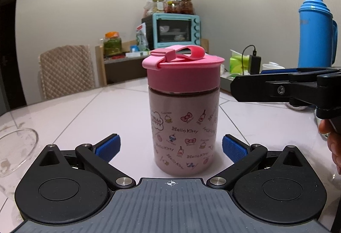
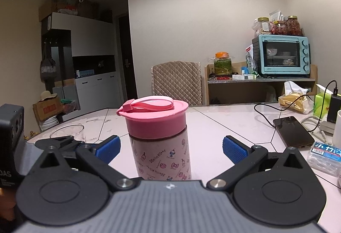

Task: Unscrew bottle cap and pour
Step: 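Close the left gripper around the bottle body while the right gripper approaches the lid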

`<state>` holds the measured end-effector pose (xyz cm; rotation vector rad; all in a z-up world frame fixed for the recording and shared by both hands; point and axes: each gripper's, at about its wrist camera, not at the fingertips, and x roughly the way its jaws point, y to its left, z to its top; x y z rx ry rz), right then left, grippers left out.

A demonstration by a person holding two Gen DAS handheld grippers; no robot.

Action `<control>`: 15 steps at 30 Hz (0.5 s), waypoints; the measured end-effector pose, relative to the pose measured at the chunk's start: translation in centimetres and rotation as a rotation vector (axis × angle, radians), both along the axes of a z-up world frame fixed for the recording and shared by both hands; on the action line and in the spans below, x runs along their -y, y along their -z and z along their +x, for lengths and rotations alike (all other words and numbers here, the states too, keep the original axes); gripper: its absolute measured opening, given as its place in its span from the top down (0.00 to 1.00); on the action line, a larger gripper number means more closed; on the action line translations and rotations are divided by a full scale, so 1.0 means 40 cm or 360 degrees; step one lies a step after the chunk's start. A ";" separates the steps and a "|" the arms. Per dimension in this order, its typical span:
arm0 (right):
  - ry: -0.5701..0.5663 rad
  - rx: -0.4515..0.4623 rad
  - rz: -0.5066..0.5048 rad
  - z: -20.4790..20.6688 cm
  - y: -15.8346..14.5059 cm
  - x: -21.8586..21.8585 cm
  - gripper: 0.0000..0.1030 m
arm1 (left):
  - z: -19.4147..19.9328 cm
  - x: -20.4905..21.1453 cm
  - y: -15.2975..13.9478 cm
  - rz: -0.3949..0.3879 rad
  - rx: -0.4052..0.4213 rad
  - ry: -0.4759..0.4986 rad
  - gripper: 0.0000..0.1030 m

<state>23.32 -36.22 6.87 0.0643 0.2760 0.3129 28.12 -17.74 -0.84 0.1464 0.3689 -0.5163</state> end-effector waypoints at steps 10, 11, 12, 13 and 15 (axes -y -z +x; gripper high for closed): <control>-0.0058 0.0003 -0.0003 0.020 0.001 0.011 0.00 | 0.031 0.021 0.004 -0.0043 0.0022 0.0060 0.00; -0.0065 0.0004 -0.0005 0.021 0.000 0.011 0.00 | 0.035 0.023 0.003 -0.0043 0.0026 0.0065 0.00; -0.0078 0.0008 -0.0006 0.023 -0.001 0.011 0.00 | 0.038 0.026 0.003 -0.0044 0.0031 0.0071 0.00; -0.0087 0.0010 -0.0007 0.025 -0.002 0.010 0.00 | 0.042 0.029 0.002 -0.0044 0.0037 0.0082 0.00; -0.0100 0.0009 -0.0010 0.030 -0.003 0.009 0.00 | 0.050 0.036 0.001 -0.0046 0.0048 0.0113 0.00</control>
